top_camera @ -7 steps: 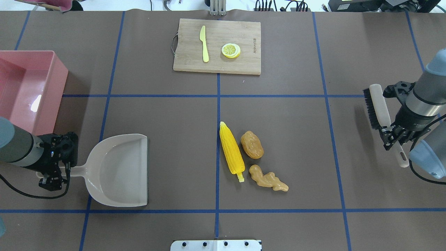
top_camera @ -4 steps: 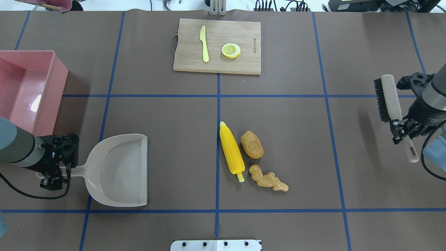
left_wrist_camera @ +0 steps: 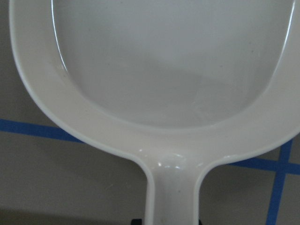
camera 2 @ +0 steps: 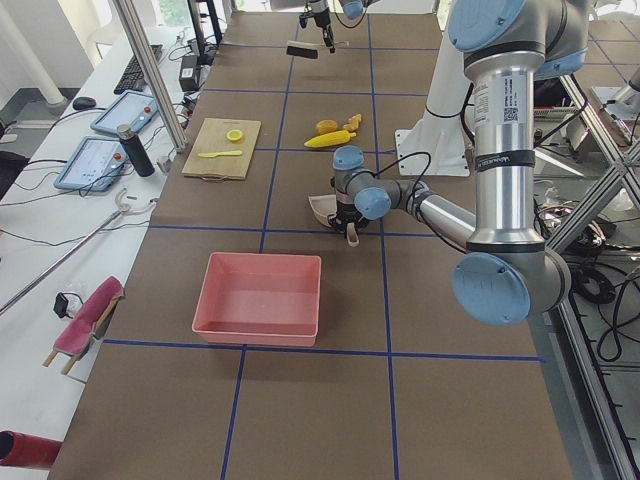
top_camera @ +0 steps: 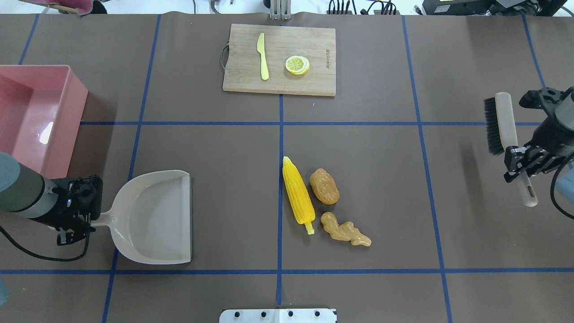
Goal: Sweep and dump trash into bin
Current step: 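Grasp and lift the brush with the right gripper while the left gripper grips the dustpan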
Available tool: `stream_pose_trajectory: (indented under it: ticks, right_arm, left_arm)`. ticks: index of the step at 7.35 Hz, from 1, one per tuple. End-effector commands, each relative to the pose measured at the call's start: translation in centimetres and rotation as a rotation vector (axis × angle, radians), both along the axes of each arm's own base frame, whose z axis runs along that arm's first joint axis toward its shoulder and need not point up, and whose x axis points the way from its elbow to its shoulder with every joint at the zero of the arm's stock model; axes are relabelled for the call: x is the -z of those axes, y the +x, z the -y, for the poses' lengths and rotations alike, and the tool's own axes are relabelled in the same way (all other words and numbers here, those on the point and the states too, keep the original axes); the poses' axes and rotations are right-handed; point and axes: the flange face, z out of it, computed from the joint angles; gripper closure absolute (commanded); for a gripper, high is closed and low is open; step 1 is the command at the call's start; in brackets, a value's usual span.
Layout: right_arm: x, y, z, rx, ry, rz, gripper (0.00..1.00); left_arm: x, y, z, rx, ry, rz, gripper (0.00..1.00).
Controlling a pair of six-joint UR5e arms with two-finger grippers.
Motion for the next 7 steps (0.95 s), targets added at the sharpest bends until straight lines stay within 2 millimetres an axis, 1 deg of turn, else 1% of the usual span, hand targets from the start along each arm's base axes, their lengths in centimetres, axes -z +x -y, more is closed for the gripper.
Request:
stream_pose_trajectory:
  ticks: [1,2,3,4,5,6,7]
  right_arm:
    - [5.1,-1.0,1.1,0.021,0.095,0.076,1.00]
    - [6.7,-1.0,1.0,0.016,0.116,0.093,1.00]
    - [7.6,-1.2,1.3,0.022,0.145,0.116,1.00]
    - [8.4,-2.0,1.3,0.037,0.159,0.172,1.00]
    - [8.3,-2.5,0.7,0.056,0.099,0.248,1.00]
    - [8.5,-2.5,0.2,0.072,0.050,0.313,1.00]
    - [7.5,-2.0,-0.7,0.075,0.046,0.320,1.00]
  left_arm:
    - [1.1,-0.6,-0.2,0.000,0.005,-0.017,1.00]
    - [1.6,-0.8,-0.2,-0.023,0.032,-0.025,1.00]
    - [2.0,-0.5,-0.1,-0.102,0.029,0.017,1.00]
    - [4.5,0.8,1.0,-0.107,0.045,0.024,1.00]
    - [6.1,1.9,2.0,-0.098,0.067,0.015,1.00]
    - [8.7,3.3,3.2,-0.090,0.079,0.006,1.00]
    - [11.5,4.3,4.4,-0.078,0.057,0.035,1.00]
